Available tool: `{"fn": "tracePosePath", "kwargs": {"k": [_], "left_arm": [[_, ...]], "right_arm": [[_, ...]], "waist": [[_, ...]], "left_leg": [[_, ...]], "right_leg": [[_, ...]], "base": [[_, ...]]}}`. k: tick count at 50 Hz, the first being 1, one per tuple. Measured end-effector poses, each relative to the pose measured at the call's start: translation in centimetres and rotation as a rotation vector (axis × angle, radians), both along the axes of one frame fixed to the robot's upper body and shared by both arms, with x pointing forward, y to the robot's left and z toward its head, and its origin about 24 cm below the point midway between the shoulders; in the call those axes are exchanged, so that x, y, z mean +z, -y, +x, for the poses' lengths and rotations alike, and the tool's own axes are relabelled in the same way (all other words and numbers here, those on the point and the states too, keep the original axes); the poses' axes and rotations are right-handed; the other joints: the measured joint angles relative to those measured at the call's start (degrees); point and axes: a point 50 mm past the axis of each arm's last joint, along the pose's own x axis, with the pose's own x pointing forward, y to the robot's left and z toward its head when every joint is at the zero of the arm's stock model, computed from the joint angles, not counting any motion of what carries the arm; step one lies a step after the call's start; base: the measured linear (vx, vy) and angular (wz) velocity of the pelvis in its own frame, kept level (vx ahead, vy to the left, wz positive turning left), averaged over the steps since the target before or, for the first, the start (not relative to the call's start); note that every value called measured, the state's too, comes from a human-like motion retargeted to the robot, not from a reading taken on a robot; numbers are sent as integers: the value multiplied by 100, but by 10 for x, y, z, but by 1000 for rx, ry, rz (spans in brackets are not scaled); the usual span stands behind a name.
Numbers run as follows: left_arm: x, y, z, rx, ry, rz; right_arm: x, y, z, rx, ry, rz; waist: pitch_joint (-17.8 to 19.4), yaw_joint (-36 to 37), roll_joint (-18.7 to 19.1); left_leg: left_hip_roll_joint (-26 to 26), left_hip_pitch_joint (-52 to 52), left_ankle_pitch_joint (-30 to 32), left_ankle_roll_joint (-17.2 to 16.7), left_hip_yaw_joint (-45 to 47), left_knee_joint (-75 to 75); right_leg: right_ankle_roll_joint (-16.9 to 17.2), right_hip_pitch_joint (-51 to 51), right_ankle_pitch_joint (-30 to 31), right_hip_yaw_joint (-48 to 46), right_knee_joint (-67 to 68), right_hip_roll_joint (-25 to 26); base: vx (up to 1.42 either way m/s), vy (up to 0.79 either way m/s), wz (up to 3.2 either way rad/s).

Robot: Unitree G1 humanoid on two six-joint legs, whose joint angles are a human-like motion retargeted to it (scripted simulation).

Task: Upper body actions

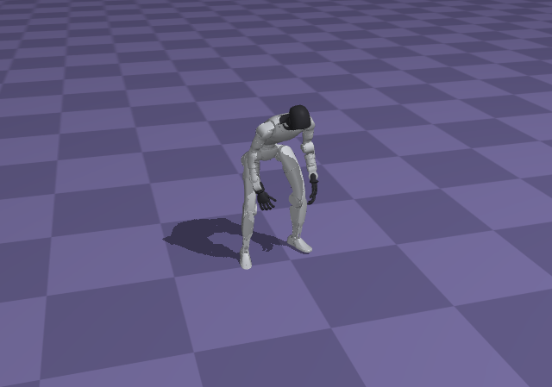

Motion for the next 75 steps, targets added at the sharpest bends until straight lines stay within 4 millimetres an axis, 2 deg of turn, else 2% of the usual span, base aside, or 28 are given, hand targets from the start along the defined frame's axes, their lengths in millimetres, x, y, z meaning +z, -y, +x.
{"fn": "tracePosePath", "kwargs": {"k": [1,2,3,4,5,7,10,13,17,20,25,29,32,37,40,42,45,48,52,56,58,61,65,67,69,72,75], "left_arm": [[6,-4,1,13,54,3],[12,-8,1,21,104,5],[16,-13,-1,22,146,8],[22,-20,0,22,175,16],[30,-28,1,20,197,26],[39,-34,8,35,183,30],[55,-26,21,12,162,-19],[83,-14,33,-29,216,-47],[121,-5,44,-24,329,28],[147,4,50,-51,391,87],[167,15,54,-127,389,155],[153,11,52,-163,320,151],[134,2,47,-174,255,122],[94,-26,30,-172,129,48],[69,-44,17,-137,55,10],[55,-49,11,-125,18,-7],[45,-55,6,-118,-13,-15],[55,-59,10,-110,5,-5],[90,-62,22,-90,90,-24],[132,-66,31,-75,192,-23],[140,-70,32,-63,207,-25],[123,-83,26,-20,163,-30],[73,-106,6,87,51,-36],[39,-114,-10,145,-18,-35],[4,-118,-28,202,-93,-33],[-53,-115,-61,305,-235,-48],[-111,-108,-110,432,-431,-105]], "right_arm": [[6,1,-1,15,38,-1],[10,2,-2,33,73,-4],[12,1,-4,57,98,-10],[16,1,-3,73,119,-13],[20,1,-1,85,137,-15],[35,0,11,112,137,-29],[56,-3,26,165,85,-29],[82,-5,34,203,153,-10],[113,-11,45,231,252,-29],[133,-14,51,289,260,-52],[159,-11,55,356,279,-138],[153,-14,52,417,231,-176],[138,-17,48,462,174,-179],[106,-30,35,554,86,-190],[84,-40,26,603,29,-162],[73,-42,23,612,-3,-151],[68,-45,22,631,-25,-178],[83,-47,29,638,17,-222],[119,-44,42,590,133,-204],[160,-28,52,507,248,-155],[170,-18,52,470,286,-155],[155,-6,49,422,281,-158],[110,8,38,353,207,-142],[81,19,27,295,158,-136],[46,32,12,204,103,-112],[-7,52,-17,18,-2,-66],[-60,67,-55,-202,-144,-19]], "waist": [[0,-76,245],[0,-47,260],[0,194,-188],[0,220,-327],[0,138,-311],[0,309,-460],[0,209,-270],[0,256,-344],[0,252,-262],[0,233,-331],[0,250,-458],[0,297,-416],[0,328,-488],[0,284,-723],[0,154,-858],[0,76,-927],[0,3,-997],[0,15,-946],[0,86,-799],[0,183,-616],[0,227,-584],[0,228,-484],[0,144,-337],[0,123,-311],[0,153,-262],[0,172,-203],[0,125,-182]], "left_leg": [[431,-121,-125,172,419,297],[611,-207,-215,285,672,529],[288,-220,-235,279,593,627],[76,-296,-291,297,452,749],[-82,-404,-366,325,279,882],[244,-600,-504,428,771,1167],[313,-1233,-534,381,540,1600],[382,-1636,-801,265,670,2008],[998,-2011,-1202,506,1182,2637],[1077,-2518,-1158,599,1053,3301],[1311,-3259,-1587,796,766,4614],[1599,-3579,-2057,869,331,5805],[1848,-3579,-2415,972,166,6688],[2263,-3579,-2926,1158,-134,8094],[2436,-3579,-3232,1283,-291,8812],[2466,-3579,-3371,1321,-371,9130],[2448,-3579,-3423,1317,-400,9259],[2357,-3579,-3224,1298,-286,8823],[2213,-3579,-2785,1191,-110,7731],[2036,-3472,-2384,1017,162,6405],[1925,-3150,-2225,915,368,5727],[1799,-2416,-1969,727,519,4737],[1673,-1226,-1462,386,663,3308],[1420,-558,-1169,48,637,2478],[918,134,-862,-185,424,1553],[237,1267,-203,-296,148,65],[38,2488,323,-275,674,-1286]], "right_leg": [[150,267,-355,-782,-196,-85],[158,353,-637,-1318,-244,-185],[-117,78,-774,-1364,2,-316],[-41,-191,-794,-761,188,-239],[210,-458,-754,167,344,-57],[59,-844,-879,-233,701,-277],[-68,-1439,-1156,-257,1311,-210],[-202,-2003,-1418,-59,1886,-195],[-337,-2649,-1849,-108,2787,-175],[-462,-3283,-2283,97,3737,-28],[-729,-4088,-2942,190,5295,80],[-960,-4232,-3420,-23,6399,152],[-1183,-4232,-3754,-76,7235,142],[-1676,-4232,-4277,-140,8584,73],[-1718,-4232,-4541,16,9253,-72],[-1719,-4232,-4689,146,9569,-163],[-1719,-4232,-4786,221,9727,-186],[-1717,-4232,-4647,59,9366,-112],[-1670,-4232,-4280,-234,8412,75],[-1176,-4198,-3765,-189,7138,124],[-904,-3954,-3539,-89,6451,104],[-557,-3163,-3232,-74,5365,123],[-259,-1766,-2692,-124,3688,230],[-158,-946,-2335,-89,2681,319],[-82,-112,-1924,-45,1626,422],[91,1073,-1284,-39,181,431],[404,2062,-1143,245,-709,492]], "base": [[-3,0,32],[8,3,-72],[6,5,-117],[1,5,-83],[-15,0,-37],[-29,-3,-52],[-25,-4,18],[-16,-16,30],[-12,-13,21],[-5,-6,10],[-1,-5,7],[7,-2,-34],[11,-2,-40],[11,2,-41],[12,21,-18],[10,16,7],[2,2,3],[-2,-12,13],[-12,-16,13],[-8,-4,8],[0,0,0],[0,6,-9],[7,9,-5],[16,3,15],[23,-2,28],[23,2,33],[27,9,34]]}}
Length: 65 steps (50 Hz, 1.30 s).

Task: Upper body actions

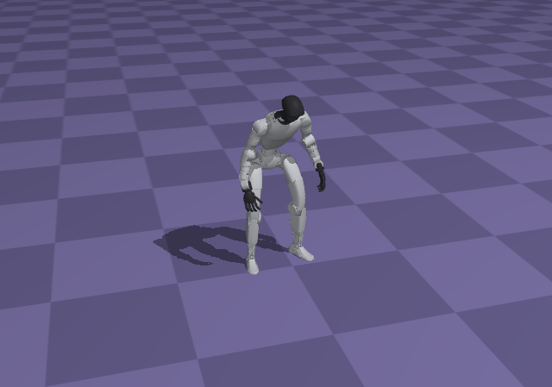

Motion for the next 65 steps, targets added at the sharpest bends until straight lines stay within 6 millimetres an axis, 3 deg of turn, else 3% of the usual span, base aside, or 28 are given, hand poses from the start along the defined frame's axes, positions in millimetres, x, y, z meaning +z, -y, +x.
{"fn": "tracePosePath", "kwargs": {"k": [3,5,6,7,10,13,15,20,26,32,38,45,48,51,55,57,61,65], "left_arm": [[-60,14,-77,183,-286,-166],[-86,25,-130,296,-448,-291],[-98,34,-166,389,-558,-389],[-106,43,-198,475,-654,-473],[-111,64,-259,647,-871,-580],[-110,73,-298,702,-971,-600],[-109,76,-311,667,-979,-612],[-109,76,-320,572,-978,-529],[-110,64,-307,474,-954,-409],[-111,53,-276,425,-886,-371],[-110,47,-239,360,-758,-389],[-105,35,-220,282,-706,-327],[-101,23,-206,199,-691,-264],[-93,10,-180,132,-655,-179],[-75,2,-119,90,-523,-99],[-62,4,-84,80,-416,-90],[-20,1,-15,62,-163,-72],[46,-18,46,-20,32,16]], "right_arm": [[-57,2,-59,-251,-200,117],[-85,-1,-100,-364,-339,163],[-100,3,-132,-441,-465,172],[-110,6,-163,-514,-583,180],[-125,8,-238,-715,-878,207],[-129,1,-294,-848,-1094,227],[-129,-5,-311,-854,-1151,242],[-131,-10,-306,-761,-1112,202],[-133,-12,-263,-536,-1028,83],[-133,-22,-227,-364,-946,78],[-131,-21,-213,-361,-898,108],[-130,-22,-207,-334,-872,106],[-128,-23,-197,-327,-822,100],[-125,-25,-179,-320,-753,112],[-110,-29,-130,-288,-609,137],[-93,-30,-92,-243,-498,134],[-43,-41,-12,-104,-266,108],[21,-55,50,42,-44,108]], "waist": [[-242,-260,12],[-478,-523,-18],[-644,-635,-59],[-815,-696,-102],[-1298,-512,-173],[-1767,-474,-207],[-1952,-520,-199],[-2232,-647,-154],[-2447,-218,-115],[-2654,-594,-95],[-2616,-616,-85],[-2533,-656,-81],[-2384,-653,-131],[-2107,-619,-236],[-1551,-623,-387],[-1239,-550,-308],[-961,-300,-291],[-801,-470,-374]], "left_leg": [[-243,891,178,-47,-54,-712],[-380,1319,226,26,-127,-1043],[-490,1635,262,68,-178,-1265],[-574,1899,288,98,-178,-1456],[-649,2350,272,127,21,-1757],[-729,2485,206,119,-85,-1806],[-753,2556,179,123,-87,-1835],[-717,2755,119,104,-93,-1892],[-612,2926,122,148,490,-2040],[-596,2954,11,98,221,-2036],[-578,3029,-16,91,191,-2025],[-530,3040,-87,98,195,-1896],[-512,2907,-150,124,93,-1661],[-529,2670,-234,220,-44,-1303],[-496,1953,-451,284,-254,-416],[-359,1607,-576,308,-208,-144],[110,499,-999,121,-9,807],[373,-951,-1452,105,-180,2219]], "right_leg": [[99,997,277,-4,-652,-84],[101,1543,404,-264,-1023,-168],[66,1871,445,-437,-1256,-166],[39,2124,481,-537,-1450,-165],[53,2473,546,-550,-1752,-155],[41,2602,432,-619,-1738,-173],[28,2682,374,-671,-1725,-147],[44,2892,340,-796,-1774,-76],[14,2703,396,-229,-1727,89],[38,2735,322,-507,-1707,83],[29,2803,258,-453,-1677,116],[19,2844,220,-396,-1653,157],[12,2846,215,-416,-1636,127],[18,2796,200,-483,-1560,17],[104,2408,132,-579,-1177,-308],[166,1869,-17,-522,-602,-385],[51,308,-420,-37,685,-245],[-54,-965,-778,-170,1787,-411]], "base": [[50,12,83],[62,15,59],[65,23,-8],[64,20,-52],[47,9,-55],[39,5,11],[31,0,34],[15,1,8],[3,0,-90],[0,-1,33],[0,0,0],[0,0,0],[-7,-6,11],[-14,-9,25],[-32,-9,46],[-53,-1,-23],[-51,2,-87],[-35,-9,22]]}}
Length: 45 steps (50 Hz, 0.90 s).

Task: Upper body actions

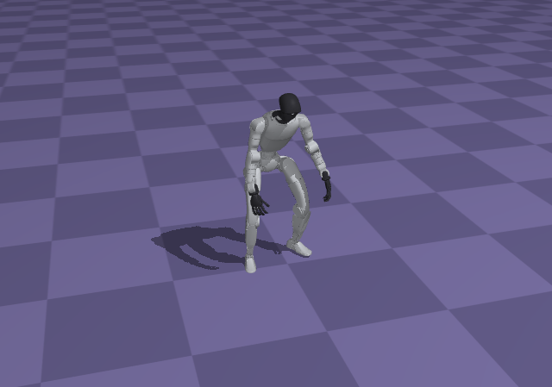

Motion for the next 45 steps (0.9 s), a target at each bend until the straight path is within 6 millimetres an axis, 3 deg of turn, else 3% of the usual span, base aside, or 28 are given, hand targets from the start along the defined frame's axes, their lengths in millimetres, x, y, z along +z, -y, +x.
{"fn": "tracePosePath", "kwargs": {"k": [5,8,13,18,20,22,28,32,35,40,45], "left_arm": [[93,15,67,-136,212,137],[152,20,91,-128,386,181],[228,32,107,-136,619,181],[274,35,110,-115,742,174],[275,35,109,-119,752,176],[264,34,109,-120,726,180],[206,25,102,-89,595,185],[175,21,95,-64,532,151],[166,17,91,-67,510,173],[174,4,88,-5,535,247],[210,-1,93,9,615,227]], "right_arm": [[91,10,48,83,268,-38],[156,9,67,156,460,-120],[240,3,75,226,698,-185],[293,-5,75,264,803,-164],[296,-10,74,288,810,-136],[286,-14,75,310,784,-116],[230,-24,75,359,645,-94],[204,-24,73,358,578,-82],[197,-23,71,346,571,-68],[206,-25,73,318,606,-32],[244,-18,79,269,715,-95]], "waist": [[346,410,-224],[550,426,-252],[686,436,-327],[757,349,-320],[801,370,-196],[801,361,-120],[801,351,-395],[801,301,-528],[801,275,-582],[801,302,-595],[801,363,-530]], "left_leg": [[20,-1487,-534,56,-145,1689],[107,-2292,-790,144,-164,2534],[204,-3509,-1009,373,-114,3603],[413,-4585,-1149,562,-203,4667],[571,-4924,-1255,637,-411,5212],[720,-5107,-1373,689,-619,5778],[1109,-5116,-1742,977,-667,7253],[1241,-5116,-1974,1211,-617,7904],[1214,-5116,-2034,1251,-620,8112],[1135,-5116,-1985,1202,-633,7938],[939,-5116,-1655,1085,-646,6993]], "right_leg": [[-160,-1559,-523,344,1630,-210],[-321,-2466,-800,481,2514,-121],[-696,-3910,-1139,495,3814,55],[-1128,-5139,-1487,337,5145,147],[-1292,-5327,-1681,123,5674,194],[-1478,-5329,-1912,-57,6204,153],[-2036,-5329,-2567,-63,7842,121],[-2069,-5329,-2793,146,8502,45],[-2069,-5329,-2835,260,8683,33],[-2068,-5329,-2653,232,8414,171],[-2030,-5329,-2209,46,7456,383]], "base": [[-14,-16,8],[-22,-3,3],[-24,-6,6],[-18,-2,11],[-10,-2,-15],[-3,0,-8],[3,2,-17],[3,14,-6],[0,7,1],[-1,-2,-3],[-6,-11,-7]]}}
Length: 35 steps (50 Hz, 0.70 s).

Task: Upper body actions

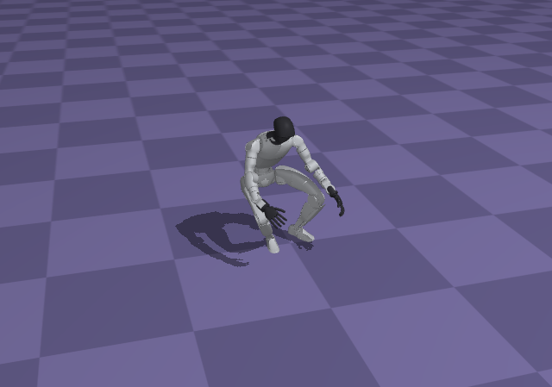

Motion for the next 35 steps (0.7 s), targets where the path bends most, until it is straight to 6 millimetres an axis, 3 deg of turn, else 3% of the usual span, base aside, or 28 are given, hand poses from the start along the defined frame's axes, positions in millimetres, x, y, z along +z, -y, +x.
{"fn": "tracePosePath", "kwargs": {"k": [5,7,10,13,16,19,23,25,28,31,35], "left_arm": [[58,1,4,-11,149,-34],[57,-1,4,-21,136,-35],[29,-11,-1,2,47,-24],[-12,-27,-13,36,-78,5],[-67,-42,-35,93,-237,12],[-132,-44,-65,141,-385,-57],[-222,-21,-117,158,-604,-238],[-273,-7,-167,182,-779,-355],[-328,12,-254,315,-1036,-536],[-359,43,-344,490,-1261,-707],[-369,85,-421,685,-1449,-880]], "right_arm": [[58,21,-4,-69,147,-96],[55,29,-4,-97,152,-112],[20,39,-4,-134,77,-106],[-32,46,-6,-170,-53,-66],[-95,56,-20,-224,-203,-53],[-163,70,-48,-317,-356,-56],[-246,96,-108,-475,-600,-51],[-296,103,-159,-577,-793,-36],[-347,105,-236,-674,-1086,-61],[-374,109,-315,-788,-1349,-118],[-390,94,-395,-985,-1603,-57]], "waist": [[0,-38,234],[0,-7,328],[0,41,475],[0,-7,598],[-53,-91,675],[-150,-195,744],[-254,-171,834],[-476,-174,854],[-877,-289,829],[-1445,-438,861],[-1900,-513,834]], "left_leg": [[-256,64,481,-180,66,-1590],[-341,452,610,-280,98,-2204],[-406,1480,843,-511,141,-3353],[-440,2558,1206,-790,157,-4553],[-582,3771,1732,-956,325,-5979],[-882,5046,2352,-994,612,-7569],[-1372,6523,2986,-1051,706,-9326],[-1554,7276,3238,-1113,814,-10130],[-1693,8133,3463,-1147,1019,-10927],[-1745,8668,3477,-1218,1573,-11329],[-1881,8497,3213,-1094,753,-10996]], "right_leg": [[603,133,677,70,-1687,14],[829,555,880,109,-2355,16],[1214,1616,1225,182,-3574,54],[1470,2799,1606,199,-4864,91],[1647,4079,2111,210,-6349,171],[1766,5317,2675,166,-7852,183],[1906,6707,3229,51,-9347,104],[2007,7434,3458,-90,-10032,48],[2081,8211,3685,-250,-10728,46],[2102,8656,3698,-723,-11064,123],[2100,8489,3436,-147,-10719,29]], "base": [[-9,-1,13],[0,0,0],[8,5,-25],[12,7,-13],[21,3,4],[27,-1,30],[27,3,28],[46,4,25],[54,12,-5],[57,20,-14],[30,7,4]]}}
